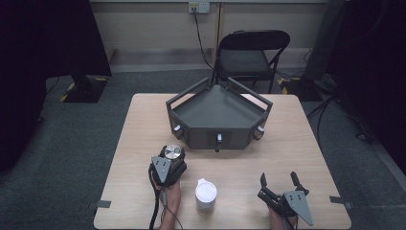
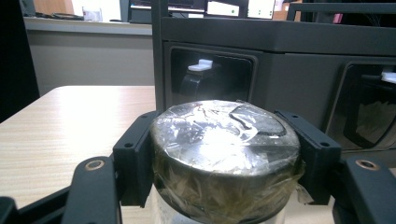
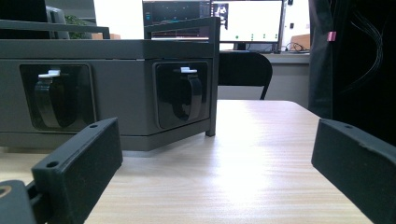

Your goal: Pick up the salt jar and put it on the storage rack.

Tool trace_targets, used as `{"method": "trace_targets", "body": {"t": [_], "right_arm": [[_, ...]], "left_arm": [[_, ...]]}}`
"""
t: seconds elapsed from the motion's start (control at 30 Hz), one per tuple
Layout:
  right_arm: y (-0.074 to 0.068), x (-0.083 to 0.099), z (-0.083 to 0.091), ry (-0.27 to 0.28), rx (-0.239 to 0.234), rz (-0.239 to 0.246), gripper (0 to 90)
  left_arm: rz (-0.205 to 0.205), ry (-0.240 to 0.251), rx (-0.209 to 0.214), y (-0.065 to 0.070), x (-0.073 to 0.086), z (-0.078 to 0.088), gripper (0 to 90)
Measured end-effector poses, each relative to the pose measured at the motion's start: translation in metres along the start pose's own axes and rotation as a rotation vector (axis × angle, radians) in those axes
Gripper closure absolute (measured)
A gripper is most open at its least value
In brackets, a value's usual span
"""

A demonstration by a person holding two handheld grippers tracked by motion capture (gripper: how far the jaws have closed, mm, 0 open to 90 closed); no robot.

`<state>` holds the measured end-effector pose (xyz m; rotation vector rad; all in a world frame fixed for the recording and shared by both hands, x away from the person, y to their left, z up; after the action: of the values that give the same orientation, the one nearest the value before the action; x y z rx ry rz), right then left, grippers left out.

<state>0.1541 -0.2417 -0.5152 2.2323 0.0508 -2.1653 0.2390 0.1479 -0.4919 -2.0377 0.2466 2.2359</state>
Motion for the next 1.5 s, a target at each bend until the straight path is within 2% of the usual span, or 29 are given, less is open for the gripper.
{"method": "trace_targets", "body": {"t": [0.2, 0.33, 0.67, 0.83, 0.93, 1.13, 1.33, 1.5], "right_arm": [[0.0, 0.0, 0.0, -0.001, 0.0, -0.002, 0.3], [0.0, 0.0, 0.0, -0.001, 0.0, -0.002, 0.3], [0.0, 0.0, 0.0, 0.0, 0.002, -0.001, 0.3], [0.0, 0.0, 0.0, 0.0, 0.002, -0.001, 0.3], [0.0, 0.0, 0.0, 0.0, 0.002, -0.001, 0.3], [0.0, 0.0, 0.0, 0.0, 0.003, -0.001, 0.3], [0.0, 0.0, 0.0, 0.0, 0.002, -0.001, 0.3], [0.0, 0.0, 0.0, 0.0, 0.002, -0.001, 0.3]], "left_arm": [[0.008, -0.001, 0.016, -0.002, -0.001, 0.001, 34.9], [-0.007, 0.009, 0.035, -0.003, -0.002, 0.004, 35.0], [-0.001, 0.017, 0.075, -0.011, -0.008, 0.007, 35.0], [0.0, 0.043, 0.121, -0.02, -0.014, 0.011, 35.0], [-0.03, 0.05, 0.134, -0.021, -0.019, 0.014, 35.0], [-0.035, 0.067, 0.187, -0.025, -0.029, 0.02, 35.0], [-0.031, 0.1, 0.276, -0.034, -0.049, 0.026, 35.0], [-0.061, 0.132, 0.335, -0.038, -0.066, 0.029, 35.0]]}}
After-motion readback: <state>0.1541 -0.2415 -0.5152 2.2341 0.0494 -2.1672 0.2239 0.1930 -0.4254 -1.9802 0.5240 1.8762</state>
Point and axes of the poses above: each handheld gripper's, and its own axes: z roughly backward along the jaws, x roughly out of its underside, y roughly to its right, the point moved 2 cm from there along -z, roughly forward along the jaws, and after that the axes turned 1 degree about -z, right-handed, at the moved point
